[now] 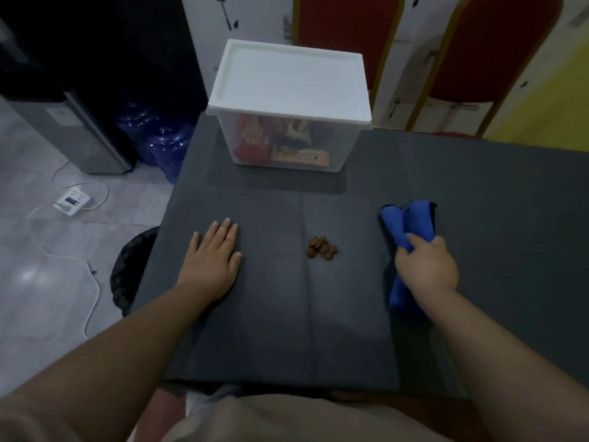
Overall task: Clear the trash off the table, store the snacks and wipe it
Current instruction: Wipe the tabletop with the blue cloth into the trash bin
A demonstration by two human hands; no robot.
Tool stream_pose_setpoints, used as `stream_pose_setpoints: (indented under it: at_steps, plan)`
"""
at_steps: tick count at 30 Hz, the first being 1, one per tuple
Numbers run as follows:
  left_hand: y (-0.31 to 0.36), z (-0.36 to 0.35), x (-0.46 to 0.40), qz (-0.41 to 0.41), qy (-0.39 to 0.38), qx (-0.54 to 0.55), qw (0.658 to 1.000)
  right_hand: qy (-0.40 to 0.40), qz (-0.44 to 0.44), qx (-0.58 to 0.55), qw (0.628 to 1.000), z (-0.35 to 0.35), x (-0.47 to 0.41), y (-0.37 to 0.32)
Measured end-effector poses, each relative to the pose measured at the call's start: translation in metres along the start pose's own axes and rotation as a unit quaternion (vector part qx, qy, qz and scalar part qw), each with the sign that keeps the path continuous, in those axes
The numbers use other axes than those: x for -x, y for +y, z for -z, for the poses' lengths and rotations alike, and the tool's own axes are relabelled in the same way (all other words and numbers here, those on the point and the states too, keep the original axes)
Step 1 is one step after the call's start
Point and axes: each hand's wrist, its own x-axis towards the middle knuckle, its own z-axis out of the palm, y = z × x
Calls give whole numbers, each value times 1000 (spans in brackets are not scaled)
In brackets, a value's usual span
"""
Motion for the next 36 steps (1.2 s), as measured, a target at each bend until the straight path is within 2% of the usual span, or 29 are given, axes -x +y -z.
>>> stream_pose_setpoints:
  at_steps: [9, 19, 22, 26, 30, 36]
  plan:
    - [-85, 20, -19, -100, -16, -33, 994, 2, -44, -79, 996, -38, 70, -94]
    - [-109, 18, -13, -107, -8, 54, 993, -33, 14, -203, 979, -73, 112, -200]
    - [-110, 18, -13, -108, 4, 71, 992, -2, 18, -231, 973, -67, 110, -208]
    - [-109, 18, -13, -106, 3, 75, 992, 55, -7, -114, 992, -37, 80, -186]
    - [-109, 19, -13, -101, -4, 81, 992, 21, -1, -19, 1000, -18, 38, -179]
    - [-110, 17, -12, -73, 2, 88, 993, -10, 128, 37, 991, -44, 26, -210]
